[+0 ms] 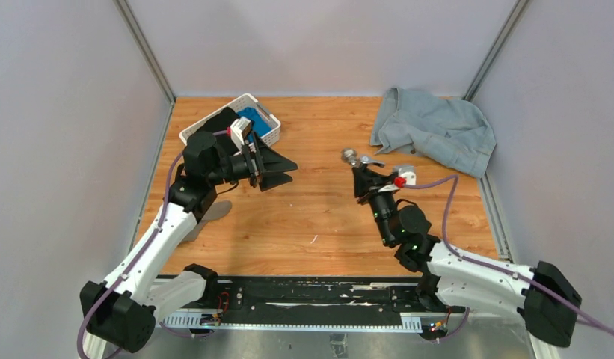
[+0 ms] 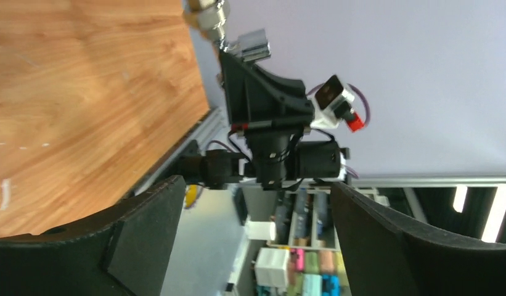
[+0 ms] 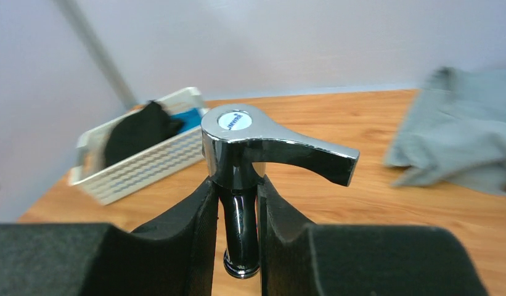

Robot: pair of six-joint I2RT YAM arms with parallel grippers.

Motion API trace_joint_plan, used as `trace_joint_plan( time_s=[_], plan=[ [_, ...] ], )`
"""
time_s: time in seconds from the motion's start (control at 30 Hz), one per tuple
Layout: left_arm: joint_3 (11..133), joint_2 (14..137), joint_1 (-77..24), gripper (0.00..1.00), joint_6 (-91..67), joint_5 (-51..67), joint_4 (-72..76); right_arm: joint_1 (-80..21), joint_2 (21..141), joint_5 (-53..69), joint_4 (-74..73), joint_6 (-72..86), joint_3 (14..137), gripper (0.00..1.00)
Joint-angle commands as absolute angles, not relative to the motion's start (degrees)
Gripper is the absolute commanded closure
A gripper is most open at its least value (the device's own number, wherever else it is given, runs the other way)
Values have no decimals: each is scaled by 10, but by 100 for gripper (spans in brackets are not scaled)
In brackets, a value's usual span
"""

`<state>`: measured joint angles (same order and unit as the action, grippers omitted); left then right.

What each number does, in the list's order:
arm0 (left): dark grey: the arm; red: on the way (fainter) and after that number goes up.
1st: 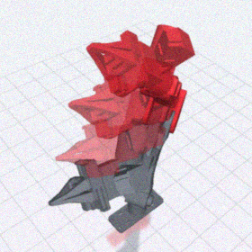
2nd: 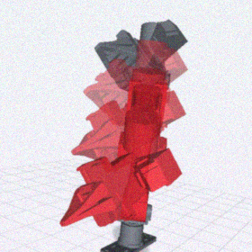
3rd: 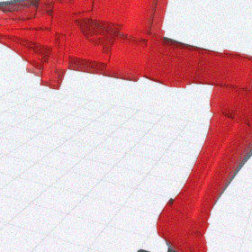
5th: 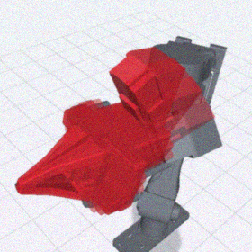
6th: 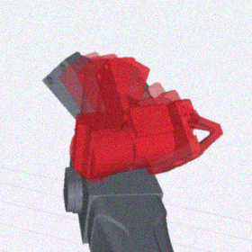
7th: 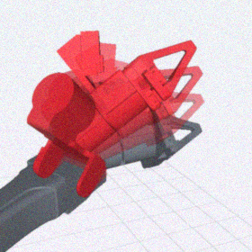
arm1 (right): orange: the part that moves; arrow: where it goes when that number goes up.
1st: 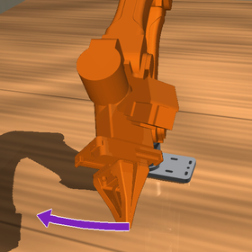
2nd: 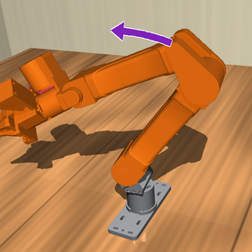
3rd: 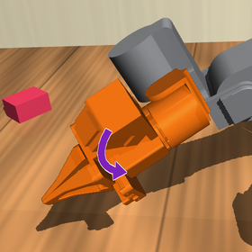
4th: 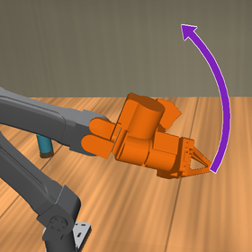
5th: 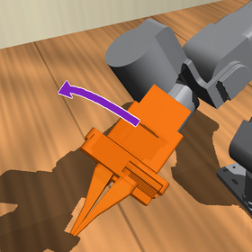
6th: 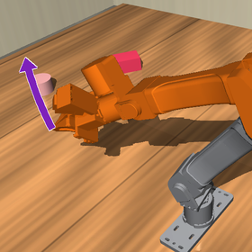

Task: Install the water faucets

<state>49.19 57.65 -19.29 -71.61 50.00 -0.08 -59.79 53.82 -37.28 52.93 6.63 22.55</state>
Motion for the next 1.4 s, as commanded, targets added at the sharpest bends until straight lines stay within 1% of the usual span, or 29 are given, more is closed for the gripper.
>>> trace_joint_plan(
  time_s=[0.0, 0.1, 0.2, 0.37, 0.5, 0.7, 0.93, 1.1, 1.23, 1.33, 1.37],
  plan=[
    [537, 549, -191, 6, -585, 431, -161, -457, 471, -302, 420, 135, 190, 100],
    [547, 526, -191, 1, -537, 361, -217, -362, 457, -216, 320, 137, 201, 100],
    [548, 498, -191, 0, -501, 294, -252, -296, 475, -186, 159, 163, 266, 100],
    [551, 459, -191, 0, -468, 198, -283, -235, 525, -145, -2, 187, 361, 100],
    [551, 455, -191, 0, -467, 176, -292, -182, 612, -99, -132, 205, 449, 100],
    [545, 464, -191, 0, -469, 186, -295, -156, 668, -80, -97, 186, 449, 100],
    [554, 475, -191, 0, -458, 196, -316, -129, 780, -98, -220, 154, 568, 100],
    [557, 476, -191, 0, -458, 200, -319, -121, 844, -97, -239, 143, 598, 100],
    [561, 476, -191, 0, -452, 200, -331, -112, 877, -85, -252, 141, 624, 93],
    [562, 478, -191, 0, -451, 201, -338, -109, 895, -79, -267, 137, 650, 80],
    [562, 477, -191, 0, -451, 202, -338, -108, 899, -76, -270, 137, 655, 75]
  ],
)
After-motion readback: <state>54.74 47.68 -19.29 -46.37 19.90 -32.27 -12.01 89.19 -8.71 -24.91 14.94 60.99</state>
